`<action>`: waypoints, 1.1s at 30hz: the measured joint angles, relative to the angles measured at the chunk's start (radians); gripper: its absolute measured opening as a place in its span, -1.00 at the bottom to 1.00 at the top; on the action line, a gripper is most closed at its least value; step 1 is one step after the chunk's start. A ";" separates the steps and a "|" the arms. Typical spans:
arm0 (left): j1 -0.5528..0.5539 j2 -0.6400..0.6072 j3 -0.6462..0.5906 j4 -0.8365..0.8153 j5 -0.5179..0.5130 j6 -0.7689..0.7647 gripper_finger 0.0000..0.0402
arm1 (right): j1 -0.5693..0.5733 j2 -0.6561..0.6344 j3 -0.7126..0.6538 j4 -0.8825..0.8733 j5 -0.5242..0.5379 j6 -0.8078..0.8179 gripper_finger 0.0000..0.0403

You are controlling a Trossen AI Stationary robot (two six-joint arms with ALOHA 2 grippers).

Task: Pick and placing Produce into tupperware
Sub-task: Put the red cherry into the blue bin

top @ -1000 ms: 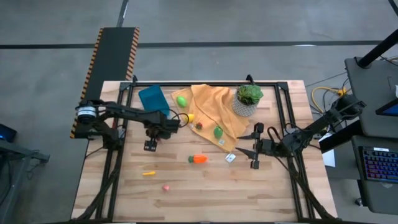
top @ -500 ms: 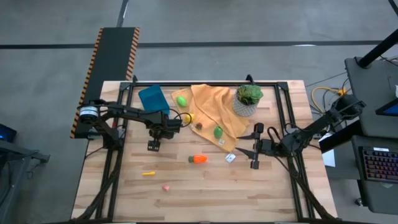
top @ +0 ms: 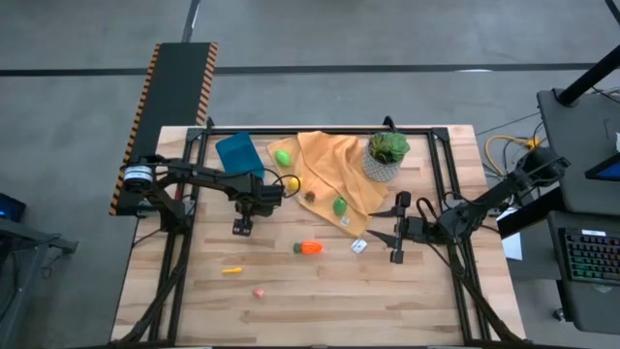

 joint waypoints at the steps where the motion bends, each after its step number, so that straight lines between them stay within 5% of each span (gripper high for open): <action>1: 0.000 0.000 -0.003 0.001 0.010 0.000 0.44 | 0.000 0.000 0.000 0.000 0.000 0.000 -0.07; 22: -0.001 0.000 -0.017 0.016 0.023 0.007 0.41 | 0.000 0.000 0.000 0.000 0.000 0.000 -0.07; 33: -0.001 0.000 -0.018 0.021 0.018 0.033 -0.23 | 0.000 0.000 0.000 0.000 0.000 0.000 -0.07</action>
